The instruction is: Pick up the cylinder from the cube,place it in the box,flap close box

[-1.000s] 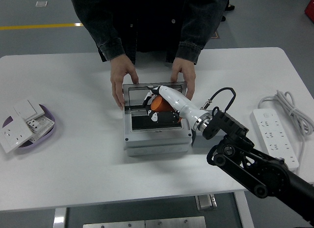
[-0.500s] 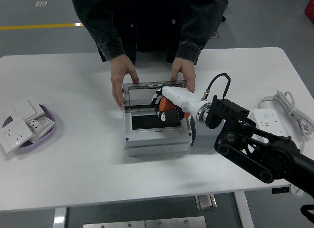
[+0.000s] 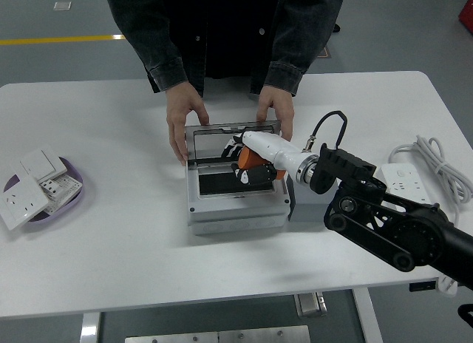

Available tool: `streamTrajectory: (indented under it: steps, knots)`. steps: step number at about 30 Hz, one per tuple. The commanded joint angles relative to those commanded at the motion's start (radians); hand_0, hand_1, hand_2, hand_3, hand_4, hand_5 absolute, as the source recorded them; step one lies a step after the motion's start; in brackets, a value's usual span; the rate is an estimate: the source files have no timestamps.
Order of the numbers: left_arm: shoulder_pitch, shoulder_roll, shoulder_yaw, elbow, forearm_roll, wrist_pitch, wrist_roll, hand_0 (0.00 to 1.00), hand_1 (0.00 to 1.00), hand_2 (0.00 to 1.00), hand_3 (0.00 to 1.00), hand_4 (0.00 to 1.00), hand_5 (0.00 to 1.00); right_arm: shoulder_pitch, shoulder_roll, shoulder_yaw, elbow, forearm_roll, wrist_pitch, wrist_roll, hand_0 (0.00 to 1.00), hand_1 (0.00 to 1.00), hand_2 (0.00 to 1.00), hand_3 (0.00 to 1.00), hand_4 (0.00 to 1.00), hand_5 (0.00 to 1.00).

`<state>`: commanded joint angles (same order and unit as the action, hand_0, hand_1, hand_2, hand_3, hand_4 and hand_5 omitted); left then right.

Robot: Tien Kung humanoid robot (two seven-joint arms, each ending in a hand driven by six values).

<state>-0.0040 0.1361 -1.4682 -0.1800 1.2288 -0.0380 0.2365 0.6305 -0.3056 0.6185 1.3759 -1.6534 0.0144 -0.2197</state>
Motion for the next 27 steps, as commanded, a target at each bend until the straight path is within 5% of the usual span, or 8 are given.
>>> streamTrajectory:
  steps: [23, 24, 27]
  knots:
    - [-0.003, 0.003, -0.003, 0.000, 0.008, 0.000, -0.002, 0.630, 0.658, 0.588, 0.664, 0.724, 0.393, -0.013, -0.019, 0.014, -0.020, 0.099, -0.006, 0.088, 0.710, 0.687, 0.704, 0.721, 0.323, 0.002]
    - [-0.003, 0.003, -0.004, 0.000, 0.009, 0.000, -0.001, 0.630, 0.658, 0.587, 0.664, 0.723, 0.394, -0.015, -0.018, 0.015, -0.020, 0.101, -0.007, 0.089, 0.683, 0.676, 0.704, 0.720, 0.435, 0.086]
    - [-0.003, 0.004, -0.004, 0.000, 0.010, 0.000, -0.001, 0.630, 0.658, 0.587, 0.664, 0.723, 0.394, -0.021, -0.018, 0.017, -0.021, 0.109, -0.008, 0.092, 0.683, 0.676, 0.704, 0.720, 0.435, 0.086]
